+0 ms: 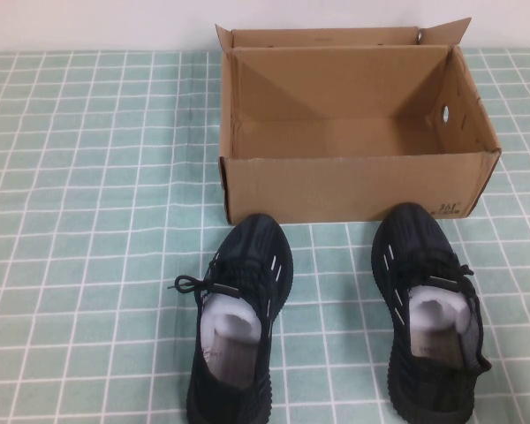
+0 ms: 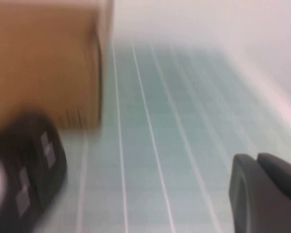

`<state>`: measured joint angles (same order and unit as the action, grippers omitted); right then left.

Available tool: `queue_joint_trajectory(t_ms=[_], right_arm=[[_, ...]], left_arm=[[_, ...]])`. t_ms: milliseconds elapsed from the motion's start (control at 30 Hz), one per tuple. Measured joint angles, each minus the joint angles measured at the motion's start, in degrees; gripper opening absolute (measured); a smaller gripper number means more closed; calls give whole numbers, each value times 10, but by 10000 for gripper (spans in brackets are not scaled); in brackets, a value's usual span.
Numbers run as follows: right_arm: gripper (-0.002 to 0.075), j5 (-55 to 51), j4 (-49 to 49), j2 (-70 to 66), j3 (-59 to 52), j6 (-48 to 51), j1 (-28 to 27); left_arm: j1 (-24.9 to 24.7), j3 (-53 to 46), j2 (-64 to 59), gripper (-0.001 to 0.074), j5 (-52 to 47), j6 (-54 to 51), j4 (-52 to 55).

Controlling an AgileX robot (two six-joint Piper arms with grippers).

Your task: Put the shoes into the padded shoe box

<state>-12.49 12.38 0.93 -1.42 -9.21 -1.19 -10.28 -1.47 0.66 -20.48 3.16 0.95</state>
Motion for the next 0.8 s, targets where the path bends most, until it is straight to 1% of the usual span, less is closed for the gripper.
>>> queue_joint_trajectory(t_ms=[200,433,500,700,800], right_arm=[[-10,180,0,0,0,0,0],[-11,255,0,0,0,-2,0],[-11,301,1,0,0,-26,0],[-11,499,3,0,0,-102,0],[-11,528,11,0,12,-150,0]], left_arm=[[0,0,0,-4,1,0,2],[0,0,0,-4,3,0,2],[0,0,0,-4,3,0,2],[0,0,0,-4,3,0,3],[0,0,0,-4,3,0,3]])
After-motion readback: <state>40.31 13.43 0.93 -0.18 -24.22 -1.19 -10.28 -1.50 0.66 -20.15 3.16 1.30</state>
